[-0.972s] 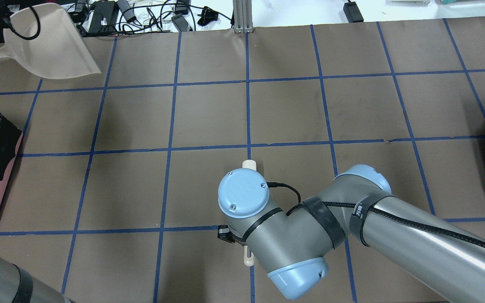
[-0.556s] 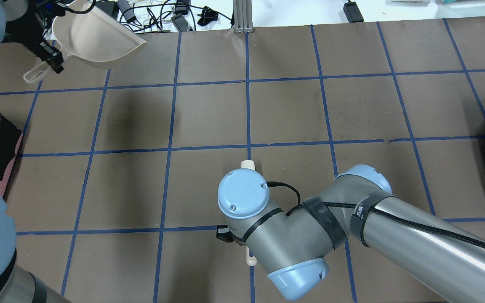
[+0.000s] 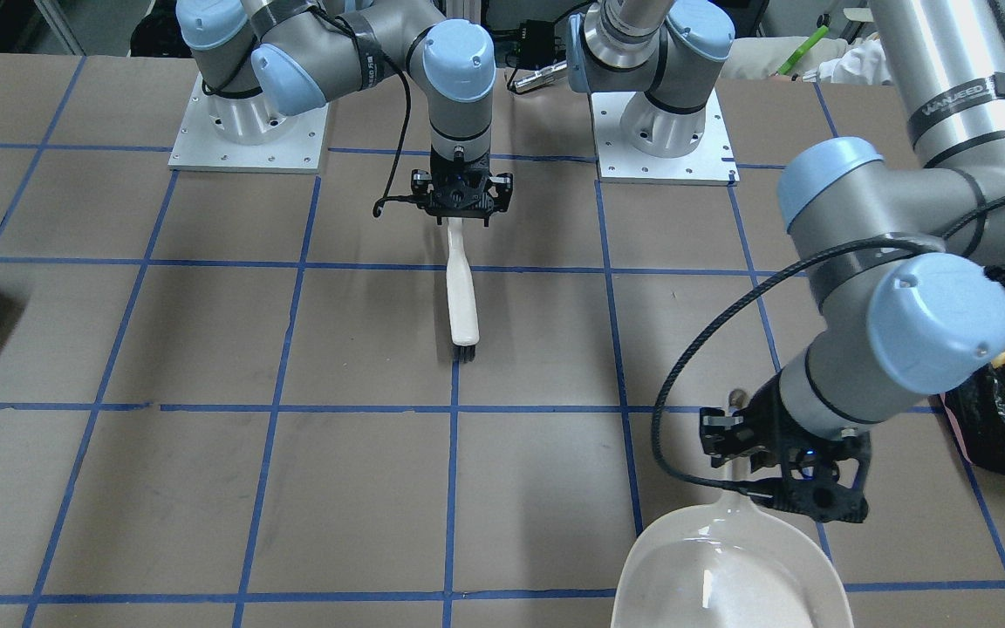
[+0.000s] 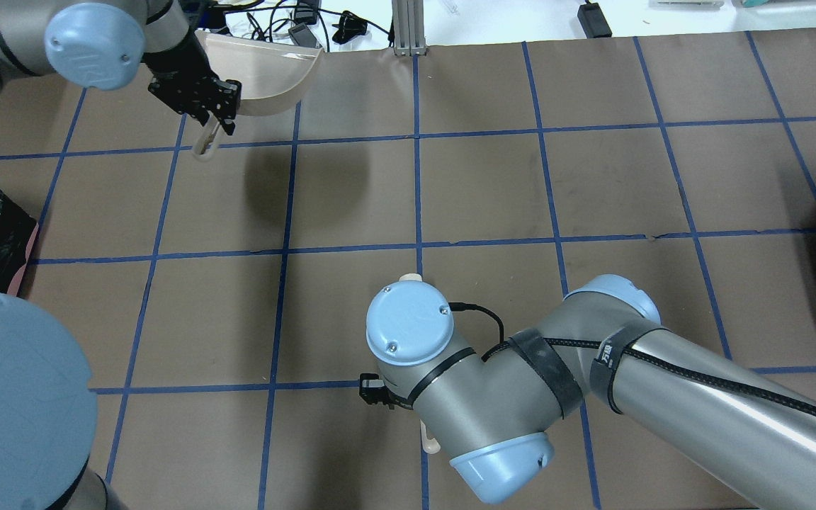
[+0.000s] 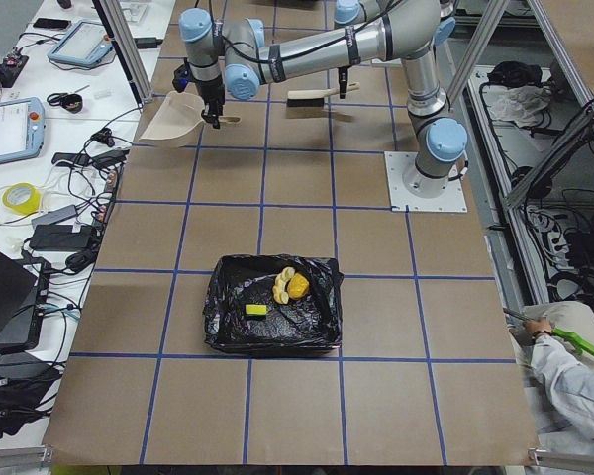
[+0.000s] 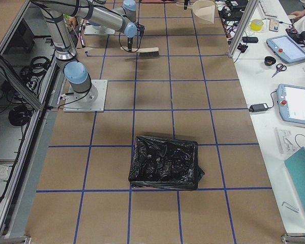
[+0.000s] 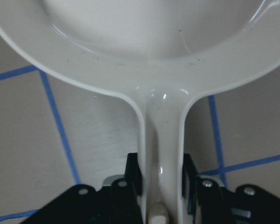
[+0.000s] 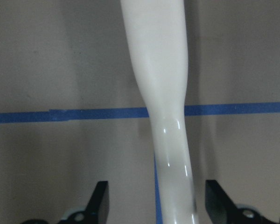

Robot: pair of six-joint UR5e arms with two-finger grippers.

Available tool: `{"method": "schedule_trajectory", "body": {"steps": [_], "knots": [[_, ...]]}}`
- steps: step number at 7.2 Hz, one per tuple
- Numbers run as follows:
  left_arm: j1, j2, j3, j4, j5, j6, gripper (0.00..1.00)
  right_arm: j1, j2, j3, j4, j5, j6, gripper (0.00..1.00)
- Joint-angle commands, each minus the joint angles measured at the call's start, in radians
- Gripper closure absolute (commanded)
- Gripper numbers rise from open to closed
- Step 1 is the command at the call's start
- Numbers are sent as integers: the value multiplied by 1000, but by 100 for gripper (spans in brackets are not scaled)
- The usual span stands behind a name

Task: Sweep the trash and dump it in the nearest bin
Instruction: 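Bring the empty dustpan back with left gripper while right lowers the brush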

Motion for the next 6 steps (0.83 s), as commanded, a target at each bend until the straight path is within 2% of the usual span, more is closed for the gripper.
{"method": "schedule_trajectory", "body": {"steps": [1,2,3,5,6], "knots": [[-88,-46,4,9,-51,-150,100,-8,-58,-16,16,-8,-44,6],[-119,-63,5,9,-58,-190,100,-19,-97,-16,17,-20,-54,1],[-163,-71,10,10,-81,-237,100,-54,-139,-16,52,-23,-81,0],[-226,-94,10,12,-82,-276,100,-176,-243,-22,200,-25,-223,0],[-264,-103,10,12,-82,-297,100,-222,-282,-56,274,-28,-257,0]]}}
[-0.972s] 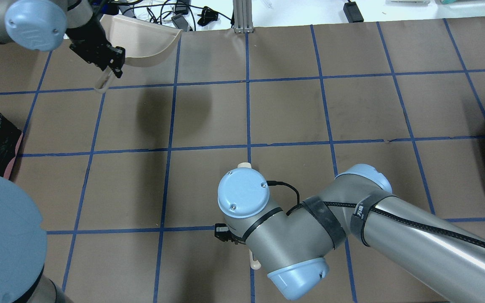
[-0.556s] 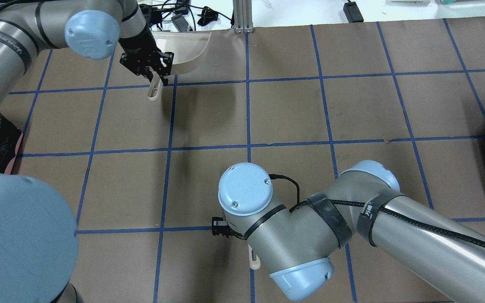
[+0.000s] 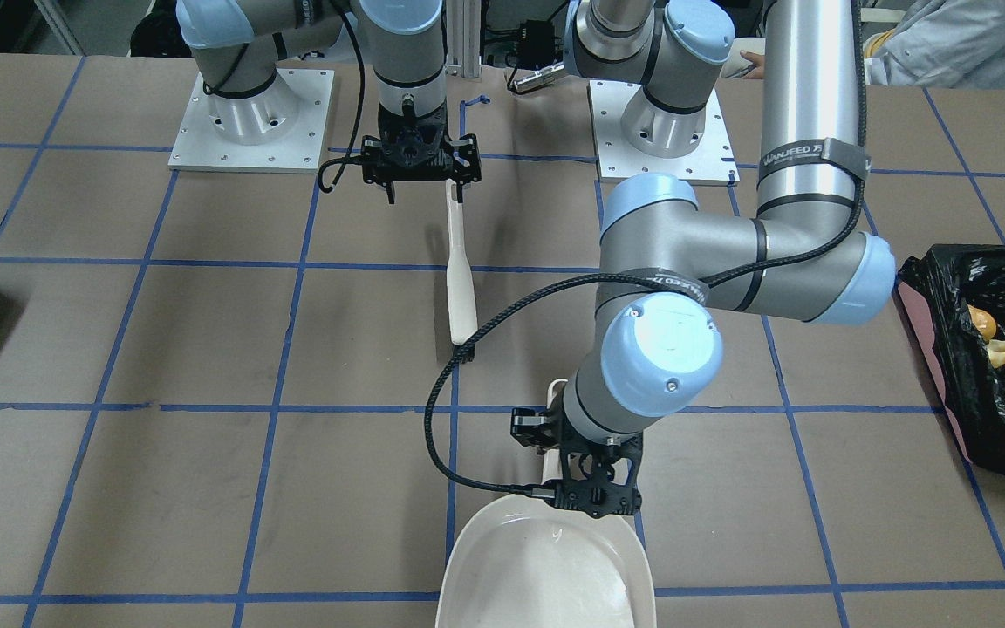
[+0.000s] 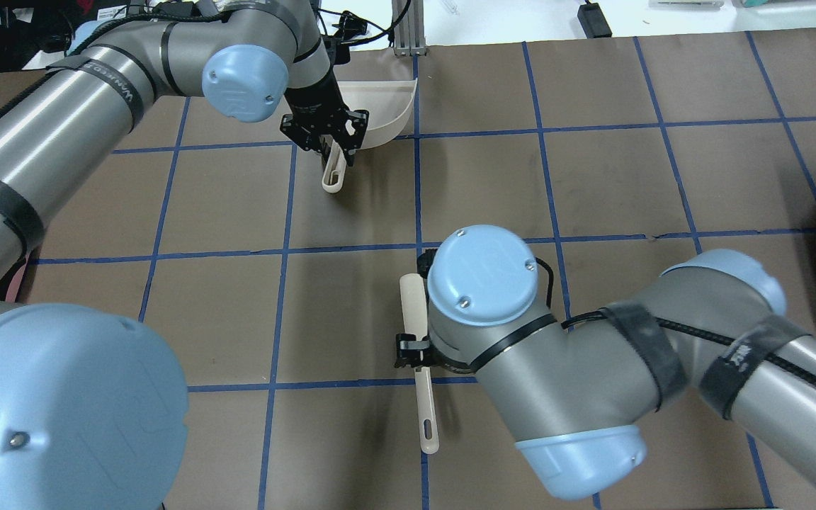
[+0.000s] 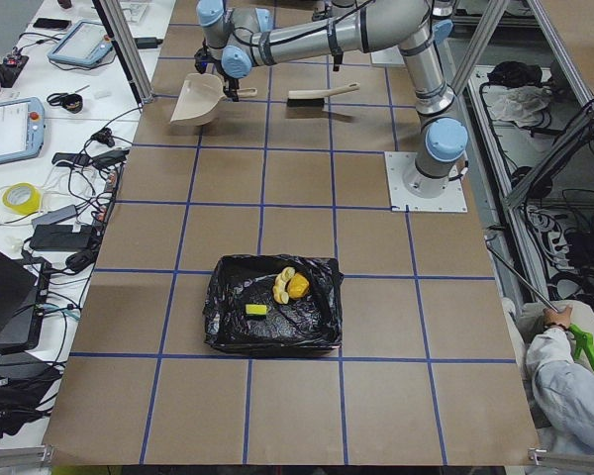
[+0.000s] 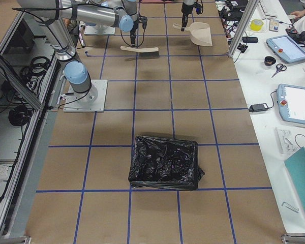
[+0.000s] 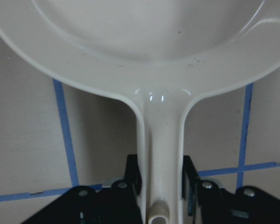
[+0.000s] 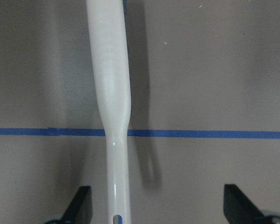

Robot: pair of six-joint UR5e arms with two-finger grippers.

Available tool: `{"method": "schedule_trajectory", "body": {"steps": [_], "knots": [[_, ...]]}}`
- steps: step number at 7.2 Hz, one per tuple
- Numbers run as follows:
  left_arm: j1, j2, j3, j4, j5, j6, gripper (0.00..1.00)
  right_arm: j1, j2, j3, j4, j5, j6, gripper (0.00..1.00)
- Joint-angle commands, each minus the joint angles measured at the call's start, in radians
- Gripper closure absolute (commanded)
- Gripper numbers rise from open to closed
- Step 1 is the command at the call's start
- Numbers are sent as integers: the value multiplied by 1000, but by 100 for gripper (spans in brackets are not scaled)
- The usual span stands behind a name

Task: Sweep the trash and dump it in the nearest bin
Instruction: 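Bring the empty dustpan back with left gripper while right lowers the brush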

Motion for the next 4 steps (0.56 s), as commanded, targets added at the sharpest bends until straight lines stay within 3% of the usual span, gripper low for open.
{"method": "schedule_trajectory", "body": {"steps": [1,2,4], "knots": [[-66,-23,0,-1,0,-45,100,-95,-67,-101,219,-7,-67,0],[-98,-31,0,0,5,-70,100,-131,-67,-199,349,-10,-110,0],[-145,-37,-10,-3,6,-88,100,-261,-67,-304,405,-21,-289,0]]}}
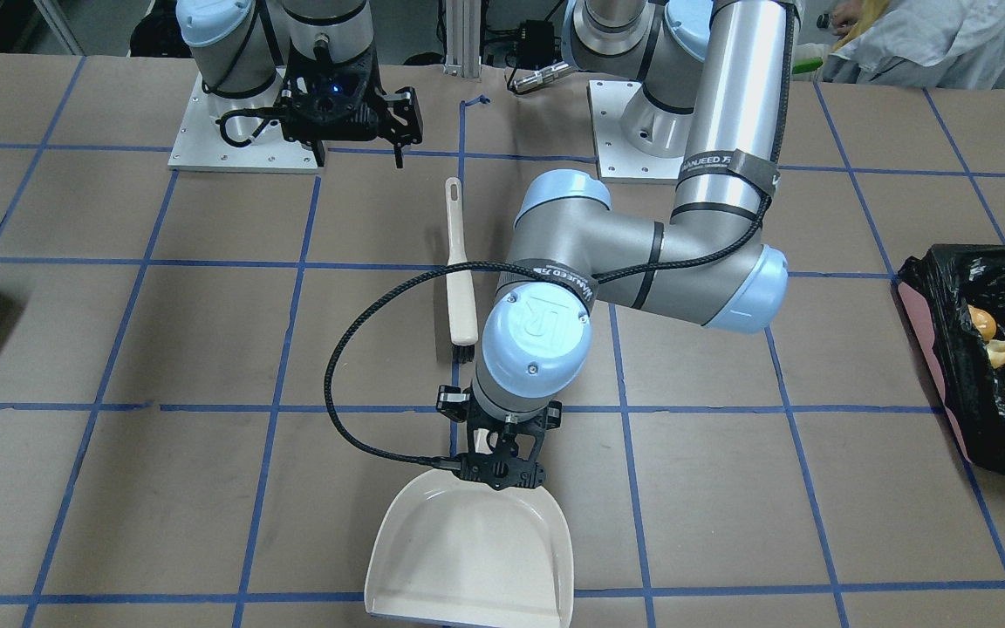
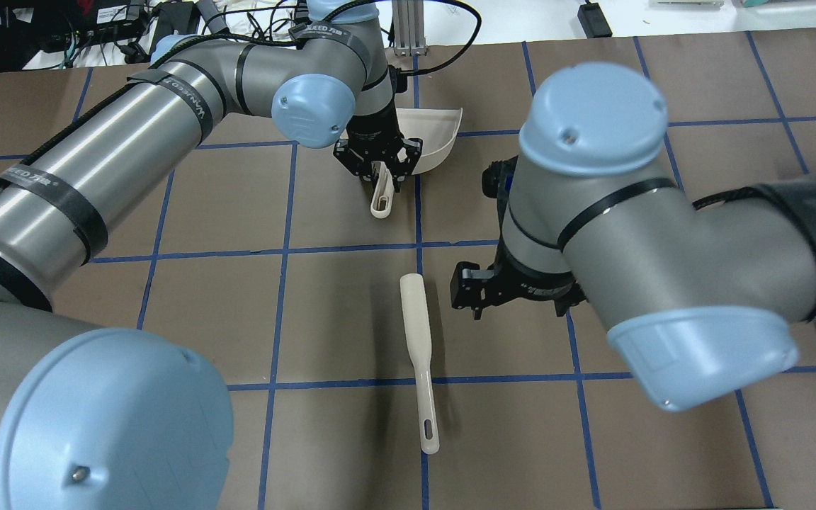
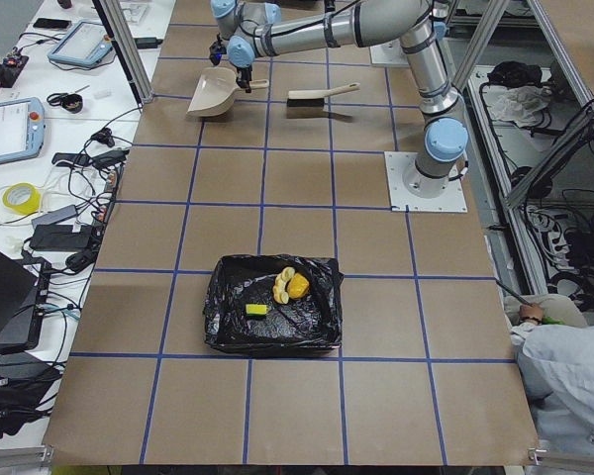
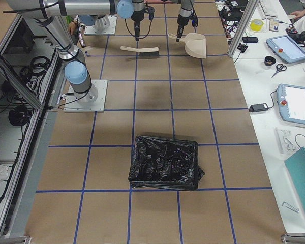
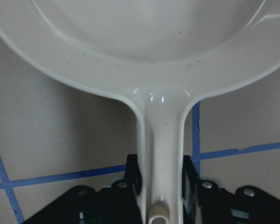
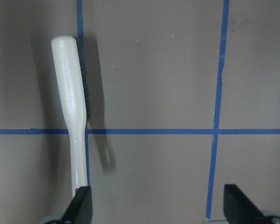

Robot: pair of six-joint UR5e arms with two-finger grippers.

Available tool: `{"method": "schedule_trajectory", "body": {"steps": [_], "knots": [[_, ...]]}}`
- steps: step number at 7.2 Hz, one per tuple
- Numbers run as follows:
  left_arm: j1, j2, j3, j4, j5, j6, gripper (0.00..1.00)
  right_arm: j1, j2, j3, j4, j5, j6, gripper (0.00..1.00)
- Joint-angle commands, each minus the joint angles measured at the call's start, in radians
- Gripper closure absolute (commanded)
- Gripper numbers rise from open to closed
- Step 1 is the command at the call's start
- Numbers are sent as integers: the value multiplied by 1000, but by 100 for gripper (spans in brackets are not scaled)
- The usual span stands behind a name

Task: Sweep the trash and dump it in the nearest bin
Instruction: 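Set the dustpan down with left gripper while right releases the brush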

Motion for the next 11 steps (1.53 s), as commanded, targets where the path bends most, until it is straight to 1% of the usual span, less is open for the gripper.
{"method": "schedule_trajectory", "body": {"steps": [1,3,4,5,6,8,9,10,11], "knots": [[-48,-3,-11,-6,3,-11,100,-160,-1,-83,52,-9,-157,0],[-59,9,-74,0,5,-13,100,-248,17,-144,55,-10,-249,0],[-68,14,-91,1,5,-13,100,-267,48,-167,73,-12,-251,0],[-68,17,-90,1,6,-11,100,-278,68,-180,72,-57,-253,0],[-68,28,-91,0,11,-16,100,-284,98,-185,76,-73,-253,0],[-66,23,-87,15,28,-45,100,-287,132,-207,75,-56,-274,0],[-66,19,-84,35,29,-51,100,-287,169,-267,94,-59,-282,0],[-63,9,-84,60,29,-56,100,-288,192,-307,142,-56,-283,0],[-63,8,-85,64,29,-60,100,-290,192,-309,142,-55,-283,0]]}}
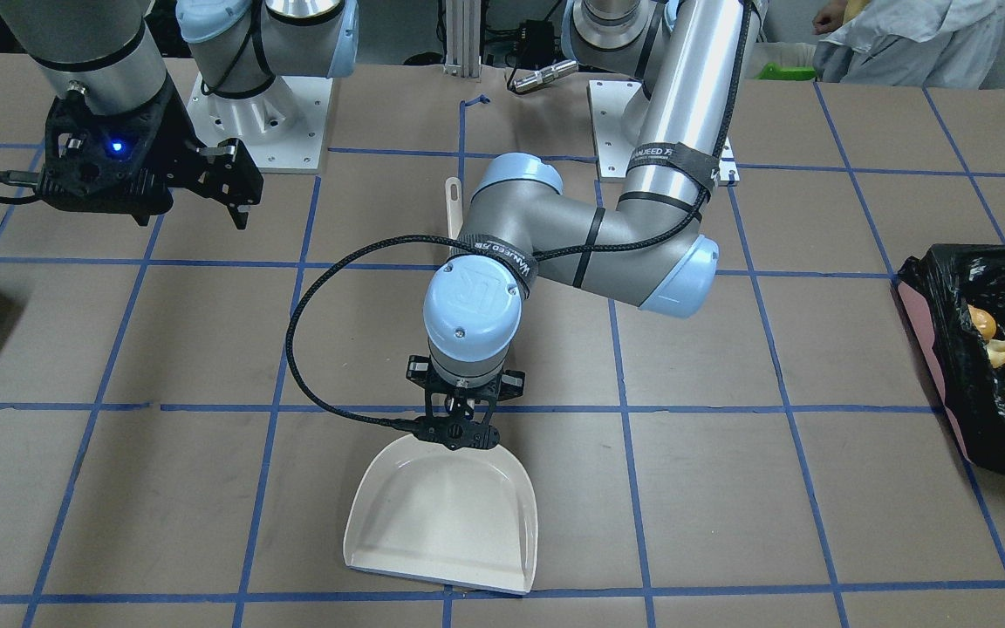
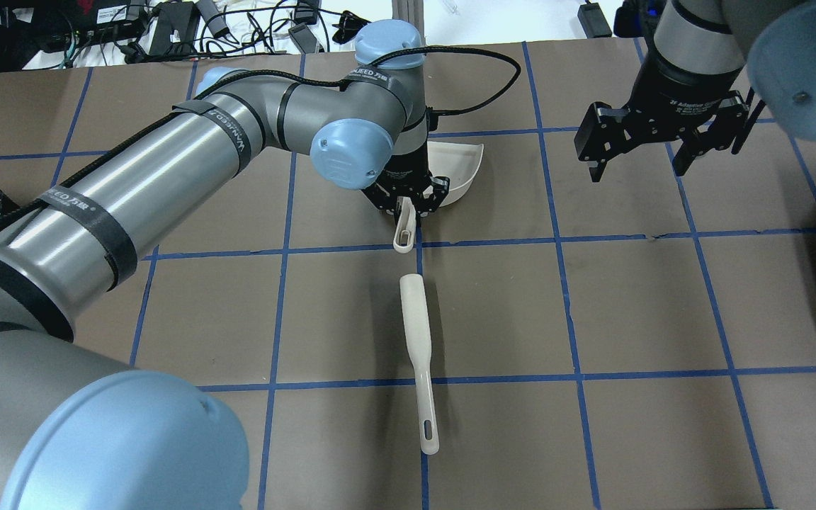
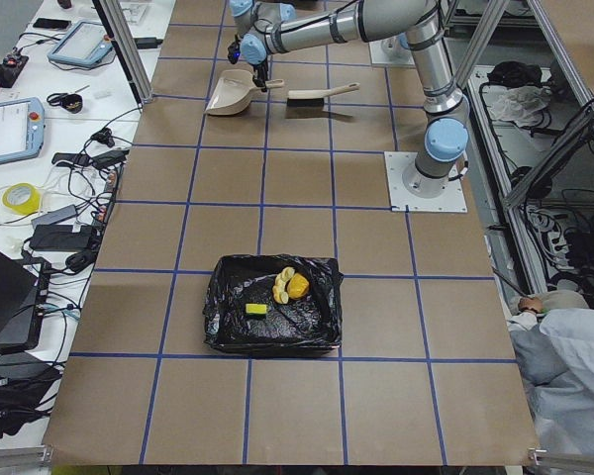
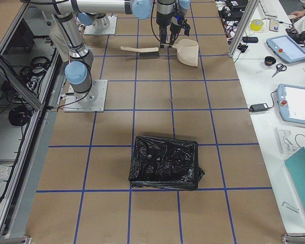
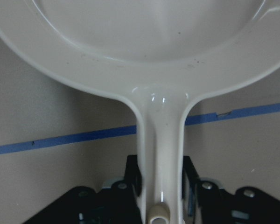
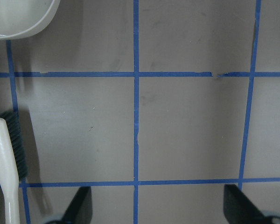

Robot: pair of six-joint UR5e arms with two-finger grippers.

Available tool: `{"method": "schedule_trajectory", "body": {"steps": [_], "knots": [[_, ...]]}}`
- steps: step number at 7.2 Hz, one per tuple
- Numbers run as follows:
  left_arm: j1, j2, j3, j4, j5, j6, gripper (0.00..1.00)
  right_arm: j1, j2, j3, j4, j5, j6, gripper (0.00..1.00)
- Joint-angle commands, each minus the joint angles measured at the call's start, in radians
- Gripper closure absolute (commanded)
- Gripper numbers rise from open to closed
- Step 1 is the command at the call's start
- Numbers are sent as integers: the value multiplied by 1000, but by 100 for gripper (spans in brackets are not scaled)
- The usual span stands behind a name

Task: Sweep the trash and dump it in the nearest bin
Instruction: 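Set the dustpan down with left gripper while right releases the brush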

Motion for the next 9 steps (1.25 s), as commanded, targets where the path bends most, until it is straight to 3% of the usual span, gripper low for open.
{"method": "schedule_trajectory", "body": {"steps": [1,3,4,5,6,9], "knots": [[1,-6,-10,15,1,-10,100,-2,15,-25,18,2,-2,0],[1,-5,-11,15,2,-11,100,-2,13,-24,21,4,-8,0],[3,-3,-11,15,1,-14,62,-2,12,-24,21,5,-8,0],[1,-2,-11,15,-1,-31,8,-2,13,-24,15,5,-8,0],[1,-2,-11,15,-3,-40,0,-2,15,-24,8,7,-8,0],[9,98,-5,-4,-10,-22,0,-2,33,-4,-78,47,-7,0]]}}
